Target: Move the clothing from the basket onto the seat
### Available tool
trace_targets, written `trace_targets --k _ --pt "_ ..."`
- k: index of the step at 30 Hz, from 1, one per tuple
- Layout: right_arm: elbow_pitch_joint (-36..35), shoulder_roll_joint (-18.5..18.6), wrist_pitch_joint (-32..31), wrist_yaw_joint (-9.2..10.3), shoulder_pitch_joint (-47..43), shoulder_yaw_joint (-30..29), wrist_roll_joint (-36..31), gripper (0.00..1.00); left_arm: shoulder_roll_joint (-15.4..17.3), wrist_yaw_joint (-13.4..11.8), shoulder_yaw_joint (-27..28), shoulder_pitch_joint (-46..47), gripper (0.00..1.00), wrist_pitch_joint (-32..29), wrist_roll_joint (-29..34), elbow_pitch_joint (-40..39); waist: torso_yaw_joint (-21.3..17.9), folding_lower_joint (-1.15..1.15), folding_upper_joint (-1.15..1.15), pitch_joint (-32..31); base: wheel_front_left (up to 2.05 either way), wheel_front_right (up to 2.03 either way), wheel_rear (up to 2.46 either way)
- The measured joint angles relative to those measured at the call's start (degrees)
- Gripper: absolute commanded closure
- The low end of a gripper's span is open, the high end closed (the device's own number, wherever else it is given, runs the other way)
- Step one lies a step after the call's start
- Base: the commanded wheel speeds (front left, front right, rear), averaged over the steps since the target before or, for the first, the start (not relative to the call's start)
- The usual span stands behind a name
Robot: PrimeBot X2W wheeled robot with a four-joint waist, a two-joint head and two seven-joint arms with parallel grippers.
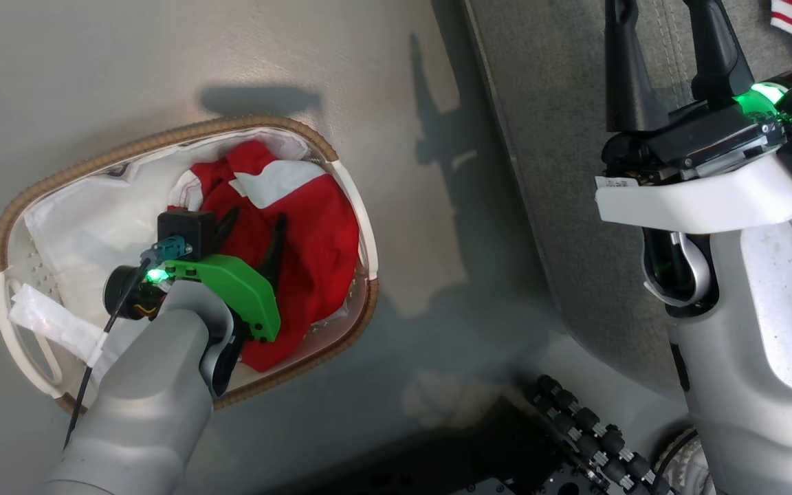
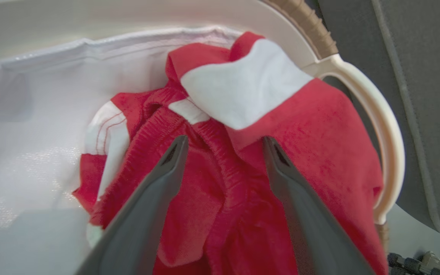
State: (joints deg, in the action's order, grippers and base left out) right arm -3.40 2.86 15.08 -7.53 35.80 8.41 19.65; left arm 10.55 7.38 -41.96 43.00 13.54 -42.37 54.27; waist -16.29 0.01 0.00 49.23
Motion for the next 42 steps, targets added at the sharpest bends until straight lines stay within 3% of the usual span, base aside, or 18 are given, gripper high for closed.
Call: trace_targets --k 17,18,19,20,27,34,42 --pt "-0.88 -0.01 0.0 0.0 0.09 -0.77 -0.51 0.0 1.44 0.01 -12.96 6.14 0.0 -1.96 -11.48 3.59 -0.63 0.0 0.0 4.51 0.0 0.0 0.0" --pt "-0.87 0.0 0.0 0.0 0.05 -0.79 -0.54 0.0 1.44 0.01 -13.74 6.32 0.19 -2.0 -12.06 3.5 -0.63 0.0 0.0 4.47 0.0 0.0 0.0" --pt "-0.78 0.0 0.0 0.0 0.04 -0.78 -0.54 0.0 1.49 0.0 -14.61 6.39 0.67 -2.49 -12.76 3.2 -0.66 0.0 0.0 4.4 0.0 0.0 0.0" --pt "-0.6 0.0 0.0 0.0 0.04 -0.71 -0.54 0.0 1.59 0.01 -15.47 6.38 1.0 -2.76 -13.26 2.76 -0.73 0.0 0.0 4.29 0.0 0.0 0.0" --pt "1.69 -0.01 0.0 0.0 -0.12 -0.66 0.08 0.0 3.77 0.01 -18.45 5.65 1.0 -1.13 -19.05 0.13 -1.51 0.0 0.0 1.78 0.0 0.0 0.0" --pt "5.32 -0.03 0.0 0.0 -2.54 -0.87 -1.37 0.0 3.3 0.01 -20.03 1.79 1.0 1.19 -22.17 -1.34 -1.16 -0.01 0.0 -3.53 0.0 0.0 0.0" --pt "10.04 -0.07 0.0 0.0 -7.38 -0.56 -3.53 0.0 2.35 0.0 -13.73 -5.66 1.0 1.59 -20.24 -5.81 0.39 -0.01 0.0 -12.25 0.0 0.0 0.0"
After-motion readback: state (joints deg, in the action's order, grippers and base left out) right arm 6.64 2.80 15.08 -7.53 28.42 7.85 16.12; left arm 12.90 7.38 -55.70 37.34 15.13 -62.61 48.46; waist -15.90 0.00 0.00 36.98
